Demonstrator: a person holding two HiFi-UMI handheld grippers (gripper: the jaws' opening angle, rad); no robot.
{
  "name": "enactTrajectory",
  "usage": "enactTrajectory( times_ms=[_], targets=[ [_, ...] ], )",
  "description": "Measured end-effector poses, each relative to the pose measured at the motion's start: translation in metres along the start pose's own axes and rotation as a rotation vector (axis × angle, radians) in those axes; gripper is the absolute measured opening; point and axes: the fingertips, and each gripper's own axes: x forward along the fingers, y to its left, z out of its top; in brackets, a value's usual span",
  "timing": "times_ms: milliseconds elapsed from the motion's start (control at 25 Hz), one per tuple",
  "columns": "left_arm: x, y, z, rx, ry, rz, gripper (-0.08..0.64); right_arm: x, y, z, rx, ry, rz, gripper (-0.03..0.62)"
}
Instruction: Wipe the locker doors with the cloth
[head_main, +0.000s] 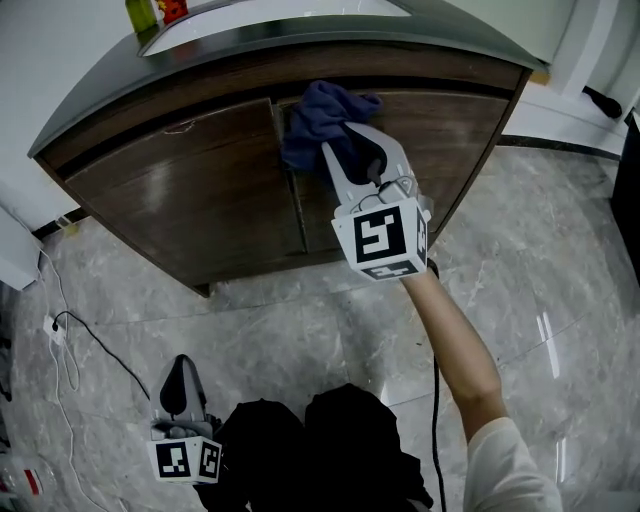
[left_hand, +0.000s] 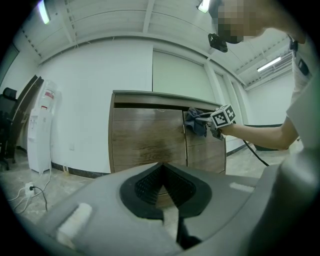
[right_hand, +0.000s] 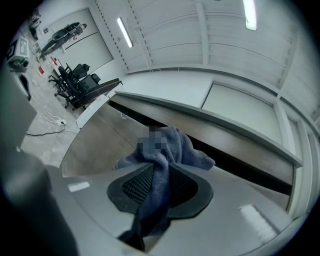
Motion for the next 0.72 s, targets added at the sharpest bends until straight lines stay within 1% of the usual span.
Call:
enactTrajectory(
  times_ms=[80, 200, 400, 720],
  targets=[
    [0.003, -0.004, 0.001, 0.001, -0.001, -0.007, 0.001, -0.005, -0.011, -0.009, -0.007, 0.018, -0.015, 0.092],
    [0.008, -0.011, 0.002, -0.002, -0.007, -0.025, 0.002, -0.011, -0.026, -0.011, -0.033, 0.009, -0.018, 0.092],
    [0.017, -0.027, 0.002, -0.007, -0.007, -0.056, 0.002, -0.020, -0.045, -0.025, -0.046, 0.029, -0.035, 0.092],
    [0.033, -0.059, 0.010, -0.006, -0.025, -0.120, 0.001, -0.034, -0.073, -0.047, -0.012, 0.057, -0.069, 0.094]
  ],
)
